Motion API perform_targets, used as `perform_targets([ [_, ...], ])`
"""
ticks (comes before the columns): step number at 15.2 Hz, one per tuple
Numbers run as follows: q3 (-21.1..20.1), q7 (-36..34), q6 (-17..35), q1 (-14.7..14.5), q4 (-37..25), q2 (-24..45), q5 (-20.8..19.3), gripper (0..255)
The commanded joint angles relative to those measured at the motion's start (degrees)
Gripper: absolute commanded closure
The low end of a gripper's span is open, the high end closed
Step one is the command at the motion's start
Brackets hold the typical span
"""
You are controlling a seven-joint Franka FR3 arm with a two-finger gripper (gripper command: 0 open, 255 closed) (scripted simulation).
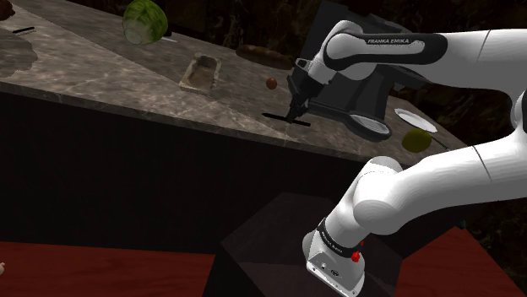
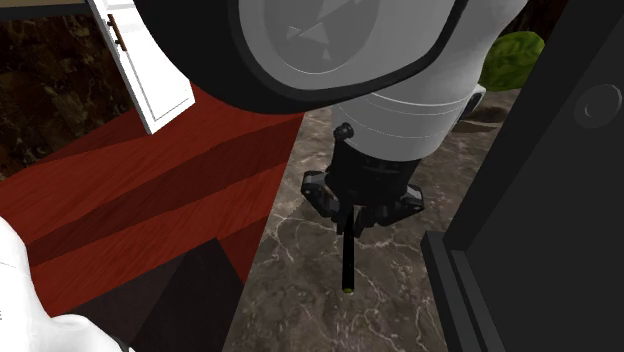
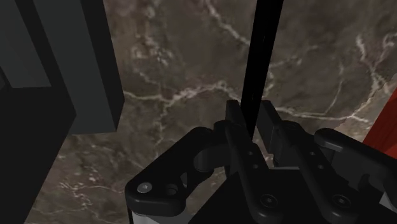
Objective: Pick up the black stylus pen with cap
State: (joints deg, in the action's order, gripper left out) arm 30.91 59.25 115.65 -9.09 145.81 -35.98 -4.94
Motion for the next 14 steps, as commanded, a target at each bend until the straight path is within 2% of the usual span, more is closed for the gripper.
perform_targets([
  [1,0.02,0.02,-0.07,-0.07,0.21,0.17,0.03,255],
  [14,-2.43,-1.84,-9.51,-0.29,-7.45,-1.76,0.8,255],
])
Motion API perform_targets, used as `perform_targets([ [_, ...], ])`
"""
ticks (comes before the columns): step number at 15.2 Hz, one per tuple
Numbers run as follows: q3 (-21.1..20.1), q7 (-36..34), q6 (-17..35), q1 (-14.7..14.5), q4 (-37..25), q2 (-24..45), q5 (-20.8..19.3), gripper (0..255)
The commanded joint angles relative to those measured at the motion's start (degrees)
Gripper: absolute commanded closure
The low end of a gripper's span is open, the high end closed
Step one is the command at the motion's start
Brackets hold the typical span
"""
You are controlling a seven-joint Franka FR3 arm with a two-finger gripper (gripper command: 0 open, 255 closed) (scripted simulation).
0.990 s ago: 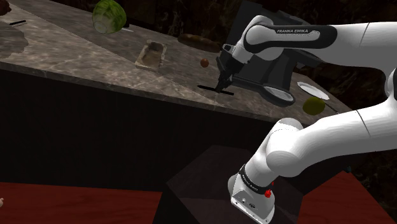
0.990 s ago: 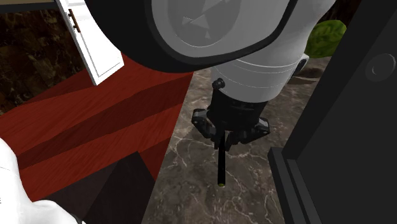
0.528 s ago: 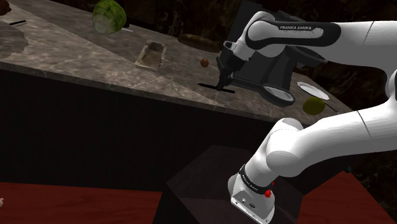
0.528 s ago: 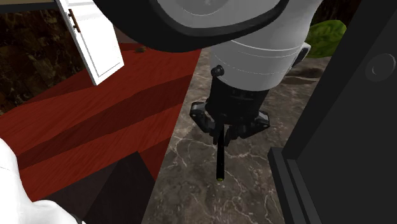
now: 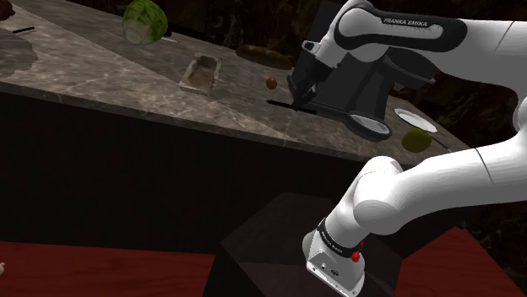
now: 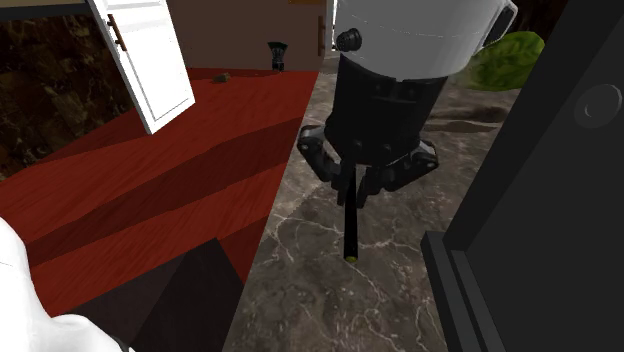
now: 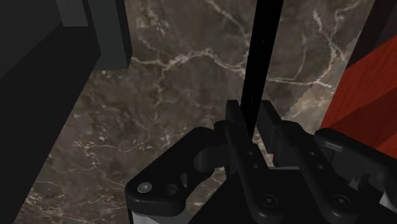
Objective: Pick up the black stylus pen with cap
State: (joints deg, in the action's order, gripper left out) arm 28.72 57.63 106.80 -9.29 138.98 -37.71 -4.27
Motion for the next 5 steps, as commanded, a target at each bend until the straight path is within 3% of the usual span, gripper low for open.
perform_targets([
  [1,-0.4,-0.34,-1.42,-0.15,-1.34,-0.08,0.22,255],
  [5,-0.74,-0.59,-3.03,-0.26,-2.92,-0.13,0.41,255],
])
